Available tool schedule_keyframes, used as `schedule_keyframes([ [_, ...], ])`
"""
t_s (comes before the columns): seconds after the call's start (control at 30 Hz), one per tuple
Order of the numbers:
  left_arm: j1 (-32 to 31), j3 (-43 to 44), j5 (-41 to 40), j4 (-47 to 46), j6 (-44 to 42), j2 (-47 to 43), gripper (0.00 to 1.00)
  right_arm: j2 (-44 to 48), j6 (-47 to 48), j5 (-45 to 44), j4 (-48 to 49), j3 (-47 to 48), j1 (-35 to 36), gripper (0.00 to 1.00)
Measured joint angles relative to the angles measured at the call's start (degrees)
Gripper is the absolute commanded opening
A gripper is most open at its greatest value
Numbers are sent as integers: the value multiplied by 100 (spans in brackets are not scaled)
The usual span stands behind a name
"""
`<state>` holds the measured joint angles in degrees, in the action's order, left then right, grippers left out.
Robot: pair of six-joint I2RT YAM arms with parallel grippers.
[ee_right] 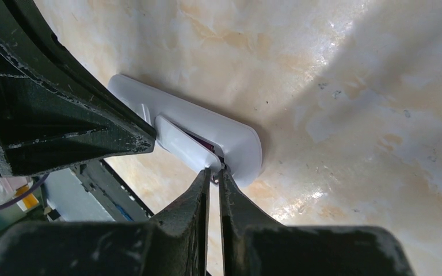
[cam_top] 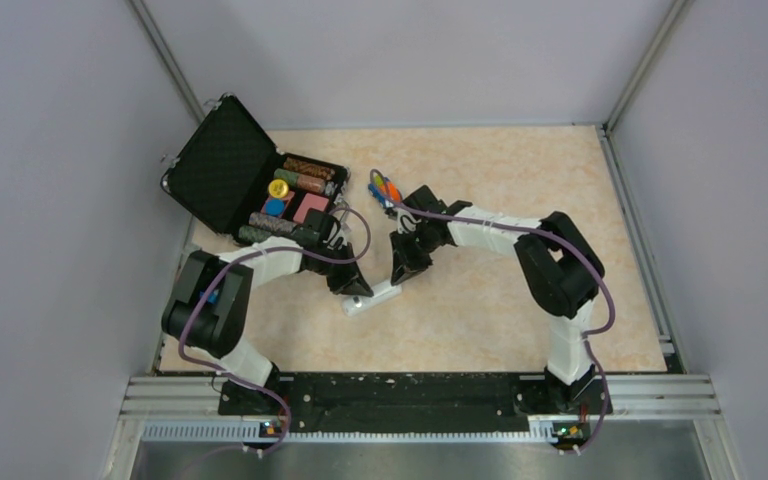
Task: Load the batteries into the remote control
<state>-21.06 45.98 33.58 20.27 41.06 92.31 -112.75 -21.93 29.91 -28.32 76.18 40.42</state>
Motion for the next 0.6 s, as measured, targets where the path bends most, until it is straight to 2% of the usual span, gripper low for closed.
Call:
schedule_keyframes([
  [0.33,0,7,0,35,-2,0,0,232,-249,-72,695,-433,-11,0],
  [0.6,0,22,-26,111,2,-46,0,267,-297,-118,905,-498,-11,0],
])
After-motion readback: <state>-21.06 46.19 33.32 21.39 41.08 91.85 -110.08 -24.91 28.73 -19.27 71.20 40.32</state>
